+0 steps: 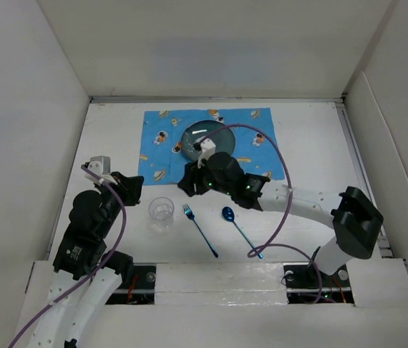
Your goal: Set the dinner table for one person
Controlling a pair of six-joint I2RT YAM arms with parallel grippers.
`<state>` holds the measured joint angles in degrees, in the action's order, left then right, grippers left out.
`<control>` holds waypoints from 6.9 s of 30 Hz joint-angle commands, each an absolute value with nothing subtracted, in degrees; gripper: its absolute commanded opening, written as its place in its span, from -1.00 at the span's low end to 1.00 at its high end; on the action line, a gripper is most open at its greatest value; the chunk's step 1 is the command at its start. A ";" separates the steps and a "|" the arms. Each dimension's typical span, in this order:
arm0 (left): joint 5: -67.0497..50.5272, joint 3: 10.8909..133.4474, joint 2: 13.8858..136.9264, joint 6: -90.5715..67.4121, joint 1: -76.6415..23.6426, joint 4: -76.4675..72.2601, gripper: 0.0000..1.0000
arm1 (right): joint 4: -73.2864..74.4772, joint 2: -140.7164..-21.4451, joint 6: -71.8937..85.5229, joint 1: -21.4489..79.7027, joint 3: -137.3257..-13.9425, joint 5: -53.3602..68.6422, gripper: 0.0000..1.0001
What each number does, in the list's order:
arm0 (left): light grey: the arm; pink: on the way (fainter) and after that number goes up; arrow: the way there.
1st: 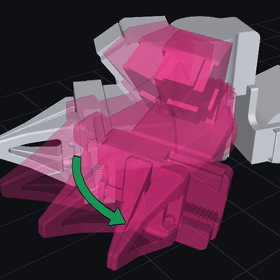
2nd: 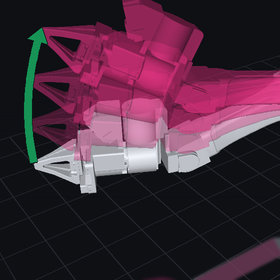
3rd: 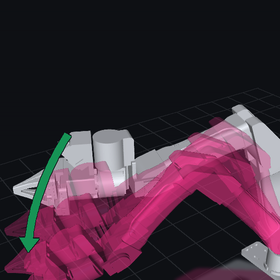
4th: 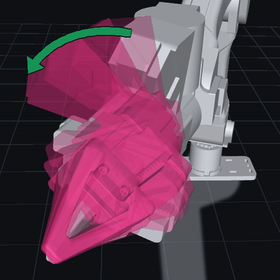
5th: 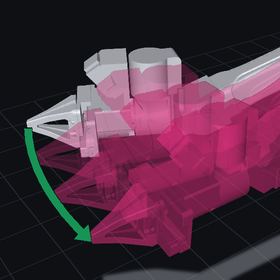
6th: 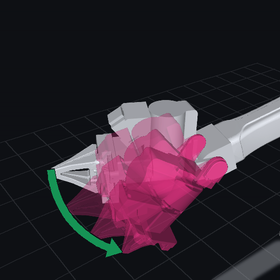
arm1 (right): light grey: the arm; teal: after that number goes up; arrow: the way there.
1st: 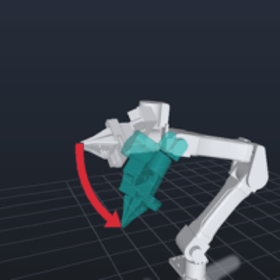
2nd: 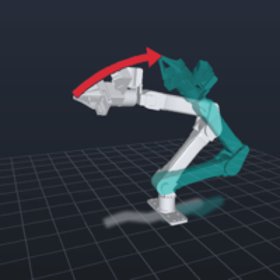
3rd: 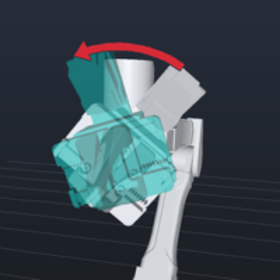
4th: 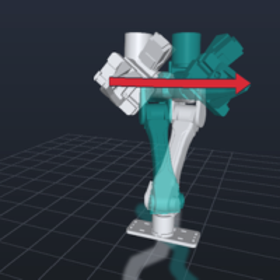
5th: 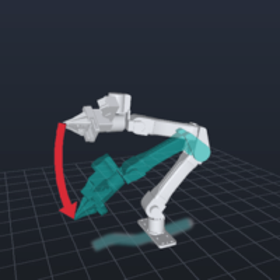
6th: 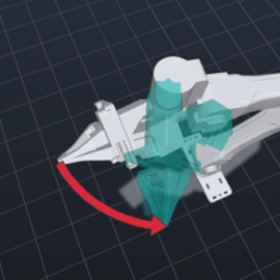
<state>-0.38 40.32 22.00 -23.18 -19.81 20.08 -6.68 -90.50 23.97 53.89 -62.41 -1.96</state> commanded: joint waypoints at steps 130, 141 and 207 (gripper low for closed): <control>2.02 40.96 18.72 -22.94 -20.57 17.84 -0.55 | 29.36 -83.58 45.70 67.76 -43.07 -23.12 -1.00; 1.93 40.87 18.72 -22.94 -20.57 17.75 -0.53 | 21.46 -68.46 29.64 45.94 -50.62 -27.61 -1.00; 1.41 40.69 21.01 -22.94 -20.57 17.49 -0.41 | 5.90 -100.63 30.94 72.77 -53.53 -21.71 -0.10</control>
<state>1.56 40.84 20.51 -23.00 -20.25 19.94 4.32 -98.37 27.35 72.27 -52.27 -17.10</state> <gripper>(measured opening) 0.294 0.450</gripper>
